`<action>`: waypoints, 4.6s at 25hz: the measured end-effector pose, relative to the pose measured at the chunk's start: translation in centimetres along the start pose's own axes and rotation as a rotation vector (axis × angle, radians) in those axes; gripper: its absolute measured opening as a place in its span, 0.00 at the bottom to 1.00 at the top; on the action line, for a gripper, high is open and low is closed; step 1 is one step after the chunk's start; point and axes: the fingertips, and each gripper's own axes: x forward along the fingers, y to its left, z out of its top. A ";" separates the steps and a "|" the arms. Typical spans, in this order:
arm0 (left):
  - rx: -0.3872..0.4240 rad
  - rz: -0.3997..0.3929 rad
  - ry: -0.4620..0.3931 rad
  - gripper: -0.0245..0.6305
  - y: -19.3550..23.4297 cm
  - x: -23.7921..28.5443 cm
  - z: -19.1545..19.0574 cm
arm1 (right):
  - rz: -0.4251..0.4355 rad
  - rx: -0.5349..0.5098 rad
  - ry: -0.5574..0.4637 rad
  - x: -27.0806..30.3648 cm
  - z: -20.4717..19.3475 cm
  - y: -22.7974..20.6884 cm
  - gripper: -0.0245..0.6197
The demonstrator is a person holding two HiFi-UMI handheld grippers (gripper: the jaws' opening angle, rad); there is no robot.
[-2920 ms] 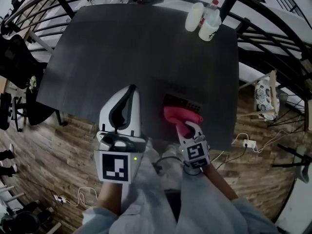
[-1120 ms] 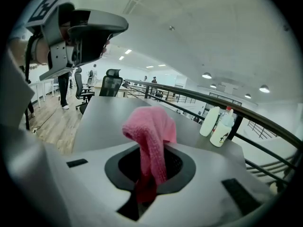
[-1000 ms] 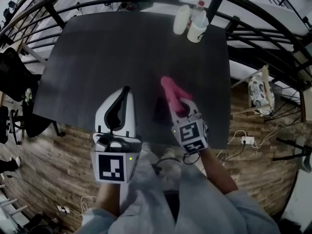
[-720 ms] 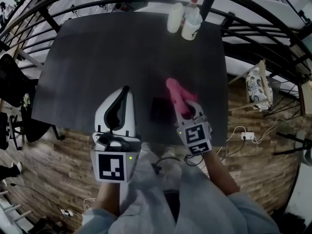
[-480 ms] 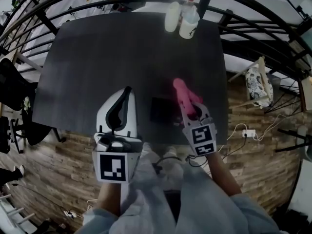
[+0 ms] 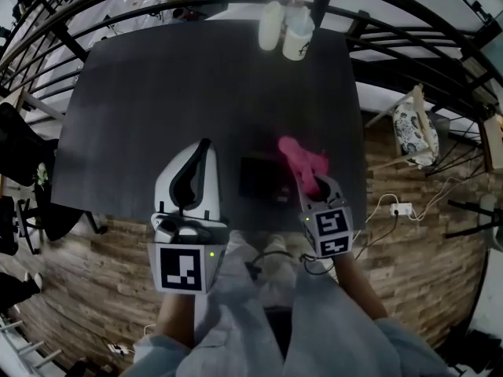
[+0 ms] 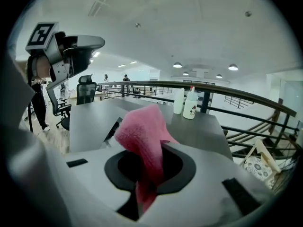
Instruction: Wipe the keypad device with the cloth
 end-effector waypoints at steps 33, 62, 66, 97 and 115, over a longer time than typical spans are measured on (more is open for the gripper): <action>0.006 0.039 -0.011 0.04 1.1 -0.7 0.7 | 0.135 -0.025 -0.044 0.4 2.3 5.2 0.10; -0.015 0.007 0.005 0.04 0.9 -0.4 -0.5 | 0.304 -0.070 0.154 2.1 -5.9 11.1 0.10; -0.018 -0.016 0.001 0.04 0.3 0.1 -0.5 | 0.267 -0.030 0.128 0.5 -5.2 9.7 0.10; 0.024 -0.076 -0.057 0.04 -2.8 2.5 1.4 | -0.054 0.017 -0.362 -4.2 13.4 -0.8 0.10; 0.024 -0.071 -0.069 0.04 -3.0 2.4 2.0 | -0.059 0.043 -0.425 -5.3 14.9 -1.1 0.10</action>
